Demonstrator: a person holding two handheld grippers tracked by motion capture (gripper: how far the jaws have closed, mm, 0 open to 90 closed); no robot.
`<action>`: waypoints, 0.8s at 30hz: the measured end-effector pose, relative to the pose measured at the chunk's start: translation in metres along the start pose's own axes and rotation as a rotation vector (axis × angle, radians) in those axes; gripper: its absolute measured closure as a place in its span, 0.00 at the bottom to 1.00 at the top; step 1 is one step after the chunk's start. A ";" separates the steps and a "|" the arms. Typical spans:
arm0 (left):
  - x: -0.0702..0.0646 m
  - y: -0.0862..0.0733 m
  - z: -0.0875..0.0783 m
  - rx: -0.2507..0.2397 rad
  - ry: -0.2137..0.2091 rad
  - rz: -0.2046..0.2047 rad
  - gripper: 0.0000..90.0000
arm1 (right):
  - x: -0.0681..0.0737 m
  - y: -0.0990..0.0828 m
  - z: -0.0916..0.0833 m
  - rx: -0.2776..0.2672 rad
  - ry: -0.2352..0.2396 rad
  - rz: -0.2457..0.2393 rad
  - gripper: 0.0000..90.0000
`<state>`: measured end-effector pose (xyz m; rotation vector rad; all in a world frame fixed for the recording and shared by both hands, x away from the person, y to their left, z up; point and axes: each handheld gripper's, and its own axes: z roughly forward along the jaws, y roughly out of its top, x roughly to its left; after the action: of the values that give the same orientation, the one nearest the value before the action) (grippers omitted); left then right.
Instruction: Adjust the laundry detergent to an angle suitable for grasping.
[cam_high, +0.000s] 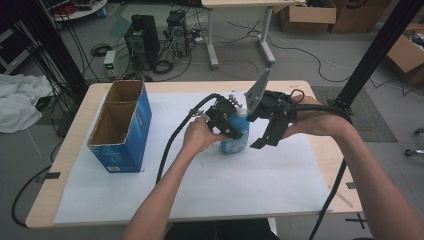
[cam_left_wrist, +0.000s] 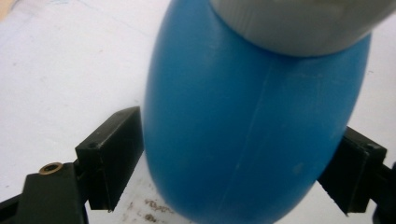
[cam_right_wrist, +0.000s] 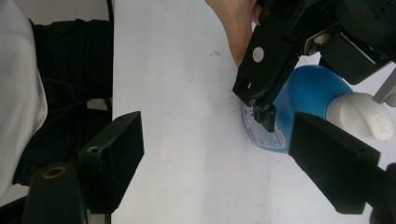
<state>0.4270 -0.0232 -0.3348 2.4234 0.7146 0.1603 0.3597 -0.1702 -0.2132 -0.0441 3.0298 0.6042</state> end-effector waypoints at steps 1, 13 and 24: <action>0.000 0.000 0.001 0.000 0.003 -0.001 0.19 | 0.000 0.000 0.000 0.001 0.000 0.000 0.20; -0.001 0.001 0.002 -0.017 0.010 -0.005 0.26 | 0.000 -0.001 0.001 0.003 -0.001 0.003 0.20; -0.002 0.001 0.002 -0.019 0.012 0.001 0.32 | 0.000 -0.001 0.001 0.007 -0.003 0.006 0.21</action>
<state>0.4265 -0.0259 -0.3358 2.4067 0.7148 0.1818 0.3597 -0.1709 -0.2151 -0.0340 3.0301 0.5931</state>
